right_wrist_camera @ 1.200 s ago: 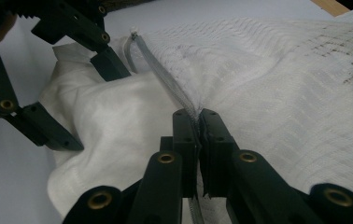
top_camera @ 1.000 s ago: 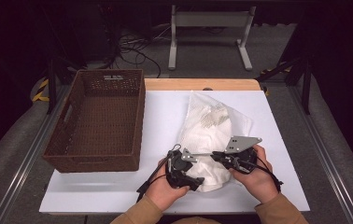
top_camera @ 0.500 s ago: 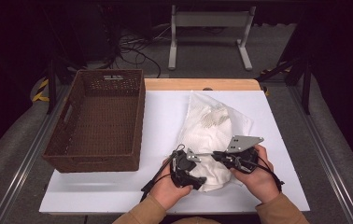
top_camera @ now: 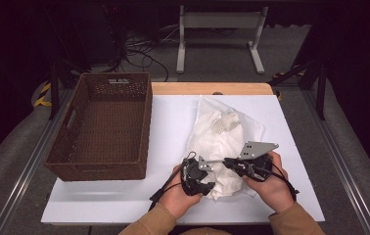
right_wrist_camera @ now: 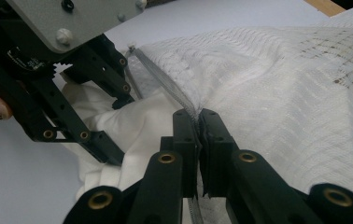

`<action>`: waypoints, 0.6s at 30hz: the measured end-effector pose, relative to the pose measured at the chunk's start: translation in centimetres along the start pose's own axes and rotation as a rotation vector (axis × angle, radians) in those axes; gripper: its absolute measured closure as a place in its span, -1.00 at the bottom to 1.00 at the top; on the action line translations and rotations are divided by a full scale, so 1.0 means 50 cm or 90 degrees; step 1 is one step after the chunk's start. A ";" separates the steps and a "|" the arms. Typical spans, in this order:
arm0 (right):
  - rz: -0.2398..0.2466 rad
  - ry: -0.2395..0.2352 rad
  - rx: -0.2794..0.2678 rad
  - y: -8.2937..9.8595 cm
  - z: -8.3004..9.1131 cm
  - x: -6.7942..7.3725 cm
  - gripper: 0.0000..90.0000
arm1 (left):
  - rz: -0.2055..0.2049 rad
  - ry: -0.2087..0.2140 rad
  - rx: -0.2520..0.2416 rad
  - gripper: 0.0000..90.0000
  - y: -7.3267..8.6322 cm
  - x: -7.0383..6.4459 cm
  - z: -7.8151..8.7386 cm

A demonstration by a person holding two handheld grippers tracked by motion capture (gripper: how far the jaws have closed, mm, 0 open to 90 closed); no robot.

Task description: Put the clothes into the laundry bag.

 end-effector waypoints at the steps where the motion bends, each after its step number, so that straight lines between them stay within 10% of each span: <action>1: 0.000 0.000 0.000 0.000 0.001 0.000 0.92 | -0.001 0.000 0.001 0.42 -0.001 -0.001 0.001; 18: -0.004 -0.001 -0.015 -0.003 0.015 -0.002 0.92 | -0.006 0.000 -0.037 0.70 -0.029 -0.005 0.039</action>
Point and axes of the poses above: each handheld gripper's, and its own axes: z roughly backward along the jaws, y roughly out of its underside, x roughly to its left, the point moved 1 cm from there along -z, roughly forward along the jaws, and after that the axes turned 7 degrees about -z, right-handed, at the moved point
